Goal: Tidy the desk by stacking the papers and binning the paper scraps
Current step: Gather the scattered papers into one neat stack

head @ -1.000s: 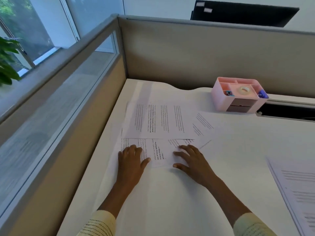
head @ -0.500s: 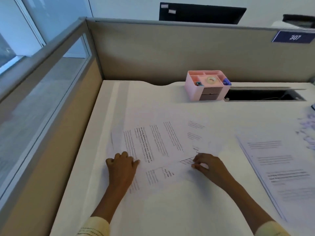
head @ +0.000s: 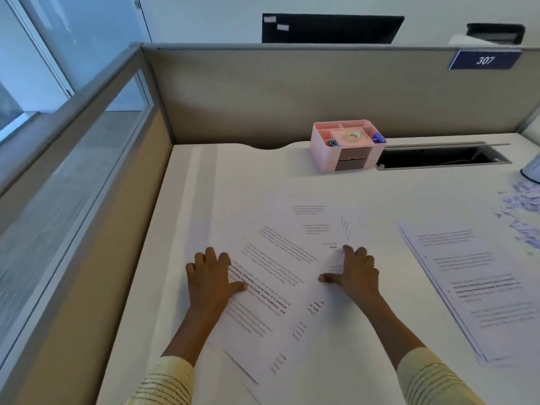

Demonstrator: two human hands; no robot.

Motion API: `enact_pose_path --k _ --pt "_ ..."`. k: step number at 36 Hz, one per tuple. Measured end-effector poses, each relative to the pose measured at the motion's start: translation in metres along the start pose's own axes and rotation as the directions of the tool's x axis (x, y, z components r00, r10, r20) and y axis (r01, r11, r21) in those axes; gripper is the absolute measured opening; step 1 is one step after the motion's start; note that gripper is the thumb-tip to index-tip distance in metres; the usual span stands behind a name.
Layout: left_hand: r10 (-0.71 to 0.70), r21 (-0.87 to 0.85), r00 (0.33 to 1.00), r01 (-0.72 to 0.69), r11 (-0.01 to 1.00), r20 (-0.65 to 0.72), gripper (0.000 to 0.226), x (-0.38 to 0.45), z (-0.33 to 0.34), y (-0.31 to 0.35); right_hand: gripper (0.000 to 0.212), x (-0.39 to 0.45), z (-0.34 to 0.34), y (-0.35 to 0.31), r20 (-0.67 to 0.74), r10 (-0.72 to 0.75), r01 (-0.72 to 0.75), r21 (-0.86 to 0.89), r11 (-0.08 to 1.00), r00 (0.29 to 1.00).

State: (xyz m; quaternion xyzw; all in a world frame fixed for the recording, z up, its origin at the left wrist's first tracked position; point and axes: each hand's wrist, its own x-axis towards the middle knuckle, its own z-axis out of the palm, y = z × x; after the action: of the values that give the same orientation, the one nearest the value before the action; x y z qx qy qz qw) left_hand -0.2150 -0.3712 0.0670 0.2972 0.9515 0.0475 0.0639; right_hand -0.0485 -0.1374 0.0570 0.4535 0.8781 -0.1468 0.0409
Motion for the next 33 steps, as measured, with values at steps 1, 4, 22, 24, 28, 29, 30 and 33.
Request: enact_pose_path --k 1,4,22,24,28,29,30,33 --pt "-0.022 -0.011 1.0 0.022 1.0 0.016 0.089 0.001 0.001 -0.001 0.095 0.003 -0.003 0.003 0.026 -0.047 0.046 0.061 0.997 0.999" --pt "-0.094 0.019 0.987 0.092 0.996 0.127 0.123 0.004 0.002 -0.001 0.094 0.006 -0.011 0.011 0.046 -0.1 0.088 0.216 0.972 0.994" --pt "-0.226 -0.244 0.928 0.303 0.921 0.298 0.081 0.013 -0.005 -0.01 0.045 0.02 -0.017 0.026 0.15 0.113 -0.161 0.364 0.917 0.982" --pt "-0.244 -0.359 0.932 0.332 0.872 0.268 0.067 0.013 -0.006 -0.016 0.042 0.023 -0.016 0.026 0.148 0.087 -0.133 0.338 0.932 0.985" --pt "-0.263 -0.459 0.944 0.326 0.827 0.197 0.035 0.014 -0.011 -0.03 0.041 0.019 -0.013 0.018 -0.047 0.035 -0.02 0.288 0.957 0.998" --pt "-0.272 -0.471 0.946 0.323 0.821 0.175 0.032 0.015 -0.013 -0.034 0.042 0.017 -0.012 0.013 -0.112 0.032 0.0 0.269 0.963 0.993" --pt "-0.283 -0.486 0.947 0.321 0.813 0.152 0.029 0.016 -0.014 -0.038 0.044 0.016 -0.01 0.008 -0.165 0.03 0.013 0.252 0.968 0.986" --pt "-0.33 -0.551 0.942 0.31 0.775 0.065 0.016 0.019 -0.017 -0.045 0.048 0.015 -0.006 -0.007 -0.203 -0.011 0.06 0.235 0.97 0.979"
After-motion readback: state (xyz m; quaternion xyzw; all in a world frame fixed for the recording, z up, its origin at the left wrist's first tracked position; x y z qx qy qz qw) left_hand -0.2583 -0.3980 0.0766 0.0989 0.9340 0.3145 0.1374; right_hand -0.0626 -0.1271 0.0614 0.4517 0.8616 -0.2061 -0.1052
